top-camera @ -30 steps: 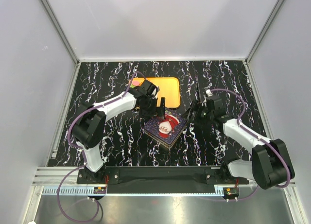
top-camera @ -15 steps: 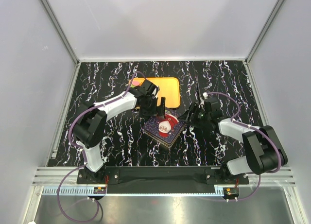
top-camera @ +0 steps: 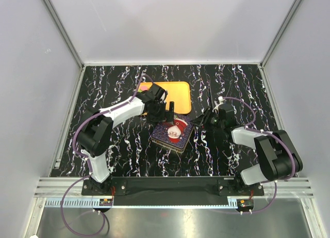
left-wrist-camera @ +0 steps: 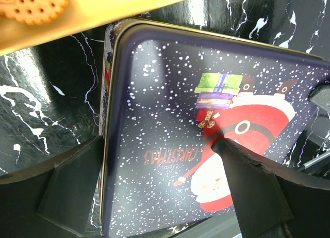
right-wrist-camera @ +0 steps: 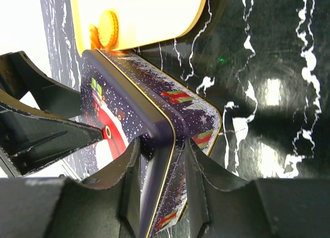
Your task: Pack the cookies
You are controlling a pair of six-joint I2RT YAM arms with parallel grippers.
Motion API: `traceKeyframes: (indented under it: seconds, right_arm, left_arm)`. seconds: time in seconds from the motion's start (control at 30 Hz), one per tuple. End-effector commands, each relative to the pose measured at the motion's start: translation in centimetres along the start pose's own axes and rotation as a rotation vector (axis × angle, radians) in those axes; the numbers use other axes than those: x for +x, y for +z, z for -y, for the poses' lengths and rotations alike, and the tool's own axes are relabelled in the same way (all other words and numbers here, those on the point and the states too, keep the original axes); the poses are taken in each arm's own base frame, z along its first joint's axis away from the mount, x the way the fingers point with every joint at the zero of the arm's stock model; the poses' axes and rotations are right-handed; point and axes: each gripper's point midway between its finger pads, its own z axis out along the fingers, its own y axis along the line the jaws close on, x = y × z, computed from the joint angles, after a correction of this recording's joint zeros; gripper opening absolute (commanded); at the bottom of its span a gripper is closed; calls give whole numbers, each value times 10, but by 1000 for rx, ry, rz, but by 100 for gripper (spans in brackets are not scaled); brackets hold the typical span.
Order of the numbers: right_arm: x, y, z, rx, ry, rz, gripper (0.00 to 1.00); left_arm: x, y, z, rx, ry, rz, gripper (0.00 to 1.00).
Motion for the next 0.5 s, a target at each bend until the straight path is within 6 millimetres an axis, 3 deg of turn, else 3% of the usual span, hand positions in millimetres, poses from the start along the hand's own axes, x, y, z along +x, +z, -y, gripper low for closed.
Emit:
traceKeyframes:
  seconds: [0.0, 0.47]
  right_arm:
    - [43, 3, 41, 123, 36, -123, 21]
    - [48, 2, 52, 175, 45, -135, 2]
  left_arm:
    - [5, 20, 21, 64, 40, -23, 96]
    - [9, 22, 21, 62, 42, -31, 95]
